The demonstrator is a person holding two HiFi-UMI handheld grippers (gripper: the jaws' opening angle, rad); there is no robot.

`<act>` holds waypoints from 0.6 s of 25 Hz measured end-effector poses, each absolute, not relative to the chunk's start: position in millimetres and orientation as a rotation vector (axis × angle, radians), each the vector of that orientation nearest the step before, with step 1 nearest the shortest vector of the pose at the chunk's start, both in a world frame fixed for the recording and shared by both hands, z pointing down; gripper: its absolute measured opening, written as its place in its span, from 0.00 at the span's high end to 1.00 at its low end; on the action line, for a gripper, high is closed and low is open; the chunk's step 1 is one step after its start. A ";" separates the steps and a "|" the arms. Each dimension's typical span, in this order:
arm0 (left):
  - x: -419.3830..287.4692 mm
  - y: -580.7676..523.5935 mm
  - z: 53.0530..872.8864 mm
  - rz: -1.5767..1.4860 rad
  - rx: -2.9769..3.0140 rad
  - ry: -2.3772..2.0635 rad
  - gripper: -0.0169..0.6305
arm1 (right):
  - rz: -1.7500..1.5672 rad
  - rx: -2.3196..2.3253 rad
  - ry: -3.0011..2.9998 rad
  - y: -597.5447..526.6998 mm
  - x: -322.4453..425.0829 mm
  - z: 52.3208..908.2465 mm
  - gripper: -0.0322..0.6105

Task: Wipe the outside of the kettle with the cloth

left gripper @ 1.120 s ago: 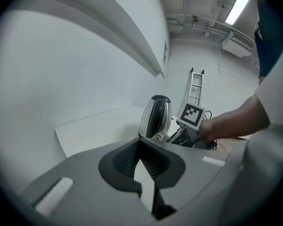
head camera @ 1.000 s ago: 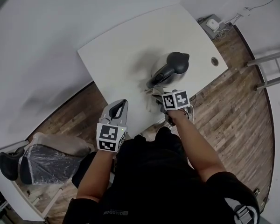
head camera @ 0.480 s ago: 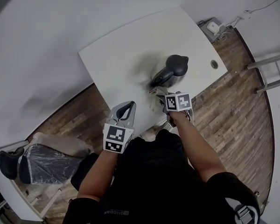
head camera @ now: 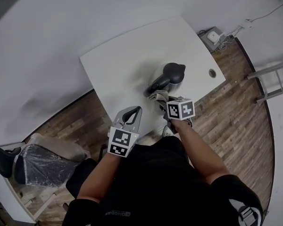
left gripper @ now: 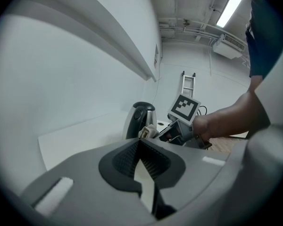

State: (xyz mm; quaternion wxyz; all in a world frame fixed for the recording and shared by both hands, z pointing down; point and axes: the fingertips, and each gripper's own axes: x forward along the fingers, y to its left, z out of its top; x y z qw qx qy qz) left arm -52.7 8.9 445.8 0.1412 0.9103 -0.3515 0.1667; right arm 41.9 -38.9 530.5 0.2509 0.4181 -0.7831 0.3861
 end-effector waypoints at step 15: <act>-32.0 10.0 414.8 0.364 2.405 -1.452 0.96 | 0.971 0.737 -2.413 -34.5 43.1 475.8 0.81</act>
